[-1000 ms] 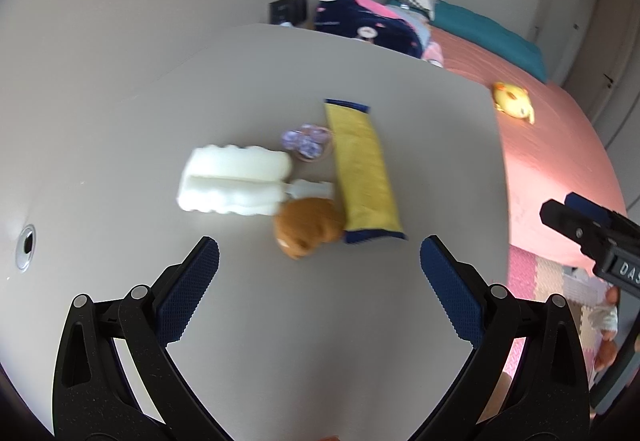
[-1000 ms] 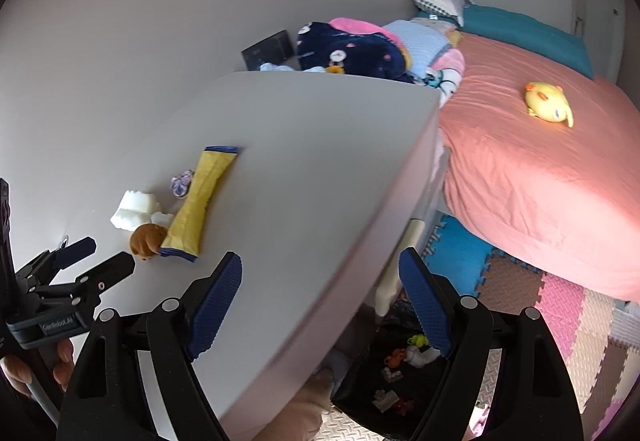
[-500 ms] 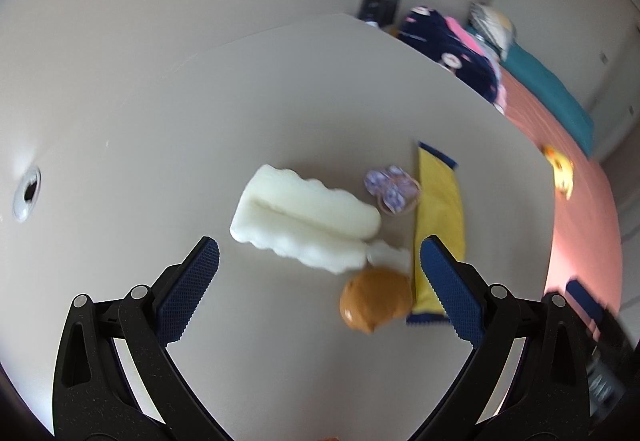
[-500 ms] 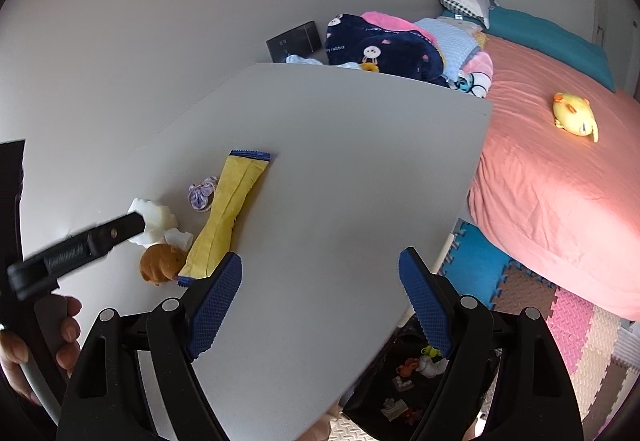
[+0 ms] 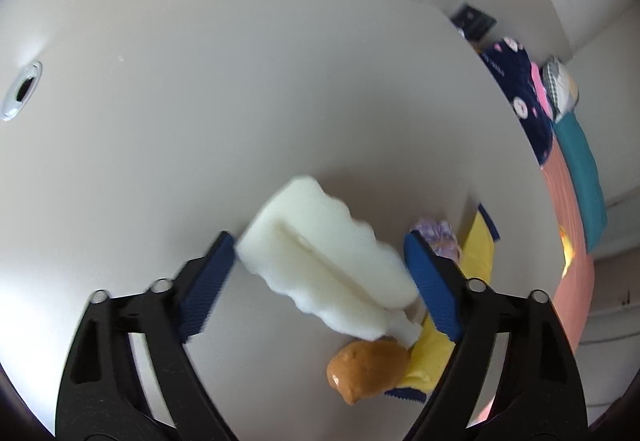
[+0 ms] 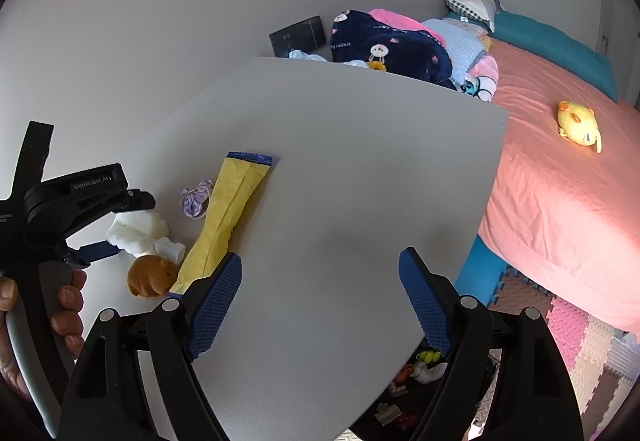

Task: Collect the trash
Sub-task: 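Grasp the white sponge with the left tool while the right tool grasps the yellow packet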

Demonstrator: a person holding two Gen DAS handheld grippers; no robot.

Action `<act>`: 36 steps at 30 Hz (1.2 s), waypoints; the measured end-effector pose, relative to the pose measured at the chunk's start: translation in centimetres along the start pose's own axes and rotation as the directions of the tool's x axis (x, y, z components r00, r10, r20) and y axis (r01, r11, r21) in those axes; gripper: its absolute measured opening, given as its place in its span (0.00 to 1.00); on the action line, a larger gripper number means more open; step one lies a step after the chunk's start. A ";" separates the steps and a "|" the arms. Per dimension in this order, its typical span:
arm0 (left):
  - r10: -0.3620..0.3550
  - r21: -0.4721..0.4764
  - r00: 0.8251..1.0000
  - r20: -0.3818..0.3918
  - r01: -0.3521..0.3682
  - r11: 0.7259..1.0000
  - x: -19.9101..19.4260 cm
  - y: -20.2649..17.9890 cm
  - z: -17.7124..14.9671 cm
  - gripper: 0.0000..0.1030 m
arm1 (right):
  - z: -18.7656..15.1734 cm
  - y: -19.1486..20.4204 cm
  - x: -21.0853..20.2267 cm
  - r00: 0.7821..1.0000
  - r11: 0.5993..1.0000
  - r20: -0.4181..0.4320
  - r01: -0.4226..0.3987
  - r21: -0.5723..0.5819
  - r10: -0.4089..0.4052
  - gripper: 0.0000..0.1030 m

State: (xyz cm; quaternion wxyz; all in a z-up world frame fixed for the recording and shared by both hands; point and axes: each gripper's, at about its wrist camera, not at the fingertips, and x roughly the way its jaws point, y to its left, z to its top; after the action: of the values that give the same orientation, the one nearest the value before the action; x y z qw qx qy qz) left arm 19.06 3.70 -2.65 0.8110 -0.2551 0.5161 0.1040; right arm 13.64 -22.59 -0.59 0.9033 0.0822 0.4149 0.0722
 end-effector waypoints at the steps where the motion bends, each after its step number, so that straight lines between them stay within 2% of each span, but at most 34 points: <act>1: -0.005 -0.001 1.000 0.000 0.005 1.000 0.0 0.1 0.0 0.72 | 0.1 0.2 0.2 1.000 1.000 -0.001 -0.001 -0.002 0.001 0.79; 4: -0.019 -0.005 1.000 -0.001 0.019 1.000 0.0 0.3 0.3 0.67 | 0.3 0.7 0.6 1.000 1.000 -0.007 -0.011 -0.007 0.011 0.79; 6: -0.024 0.004 1.000 0.004 0.024 1.000 0.0 0.5 0.3 0.60 | 0.3 1.4 1.0 1.000 1.000 -0.014 -0.021 -0.013 0.021 0.79; 9: -0.032 0.056 0.999 0.006 0.031 0.998 0.0 0.7 0.4 0.50 | 0.3 2.4 1.7 0.999 0.999 -0.024 -0.026 -0.028 0.025 0.79; 12: -0.061 0.095 0.998 0.009 0.060 0.994 0.1 1.1 0.5 0.45 | 0.3 3.3 2.3 0.999 0.999 -0.034 -0.033 -0.038 0.032 0.79; 18: -0.092 0.204 0.995 0.027 0.084 0.975 0.1 0.8 0.8 0.42 | 0.3 4.7 3.4 0.998 0.998 -0.050 -0.032 -0.058 0.029 0.79; 22: -0.070 0.288 0.994 0.085 0.042 0.957 -0.3 0.4 1.1 0.40 | 0.5 5.9 3.9 0.999 0.995 -0.039 -0.011 -0.094 0.007 0.79; 28: -0.039 0.344 0.988 0.153 -0.016 0.939 -0.8 0.3 1.4 0.39 | 0.8 7.4 5.1 0.997 0.992 -0.072 -0.026 -0.120 0.017 0.66; 31: -0.013 0.363 0.982 0.189 -0.057 0.930 -1.1 0.1 1.4 0.39 | 0.7 7.8 5.8 0.995 0.991 -0.101 -0.029 -0.130 0.016 0.50; 34: -0.019 0.362 0.983 0.181 -0.049 0.931 -1.1 0.1 1.5 0.39 | 0.6 8.0 6.0 0.995 0.989 -0.098 -0.012 -0.146 -0.002 0.37; 35: -0.018 0.364 0.983 0.180 -0.050 0.930 -1.0 0.1 1.5 0.39 | 0.6 8.0 6.0 0.995 0.989 -0.099 -0.012 -0.146 -0.002 0.29; 36: -0.019 0.369 0.984 0.178 -0.049 0.928 -1.0 0.1 1.5 0.39 | 0.6 7.9 6.0 0.995 0.990 -0.102 -0.013 -0.142 -0.002 0.27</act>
State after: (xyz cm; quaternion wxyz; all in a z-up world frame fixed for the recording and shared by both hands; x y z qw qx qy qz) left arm 19.71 4.62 -1.26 0.8867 -0.0828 0.4536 0.0330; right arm 17.52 -13.76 -2.97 0.8843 0.0149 0.4539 0.1082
